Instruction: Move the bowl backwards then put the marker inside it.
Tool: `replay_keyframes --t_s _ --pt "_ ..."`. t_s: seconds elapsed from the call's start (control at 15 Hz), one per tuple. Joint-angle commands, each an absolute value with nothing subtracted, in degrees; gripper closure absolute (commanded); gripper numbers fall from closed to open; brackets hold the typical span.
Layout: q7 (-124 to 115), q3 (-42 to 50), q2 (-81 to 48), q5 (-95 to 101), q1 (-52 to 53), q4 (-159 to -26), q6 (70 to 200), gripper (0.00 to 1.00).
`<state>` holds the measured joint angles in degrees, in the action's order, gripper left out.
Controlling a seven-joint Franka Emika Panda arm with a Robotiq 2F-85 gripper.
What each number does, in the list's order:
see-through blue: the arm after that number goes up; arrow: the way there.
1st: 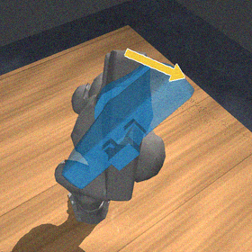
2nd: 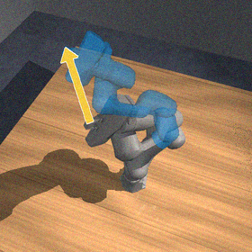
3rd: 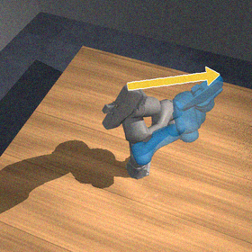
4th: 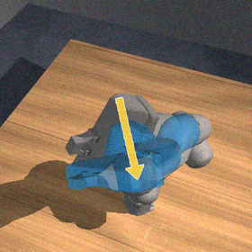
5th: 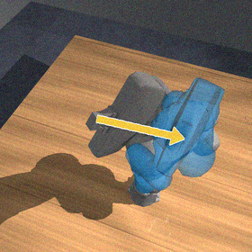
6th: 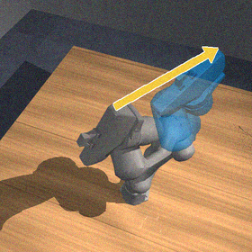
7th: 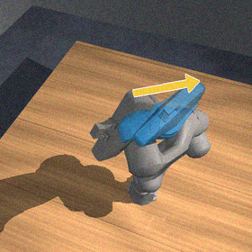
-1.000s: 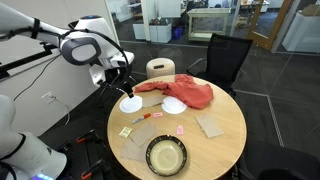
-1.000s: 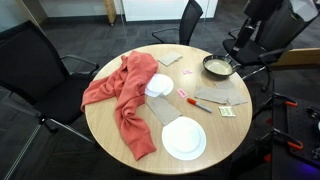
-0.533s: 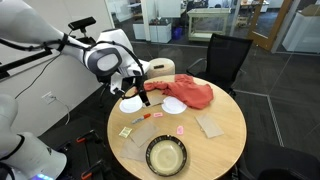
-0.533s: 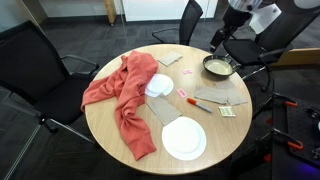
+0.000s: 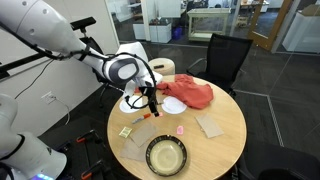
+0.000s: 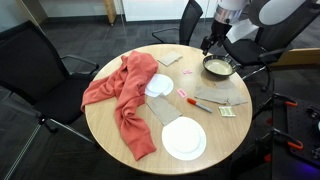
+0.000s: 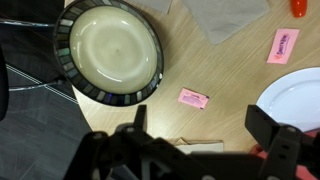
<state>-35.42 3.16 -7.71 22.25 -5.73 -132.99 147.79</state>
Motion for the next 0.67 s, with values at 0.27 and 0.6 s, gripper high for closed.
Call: replay_keyframes --t_s 0.27,0.6 --pt "-35.46 8.58 -15.48 19.60 -3.04 -129.08 146.95 0.00" --pt "-34.27 10.32 -18.83 17.54 -2.33 -128.43 147.07 0.00"
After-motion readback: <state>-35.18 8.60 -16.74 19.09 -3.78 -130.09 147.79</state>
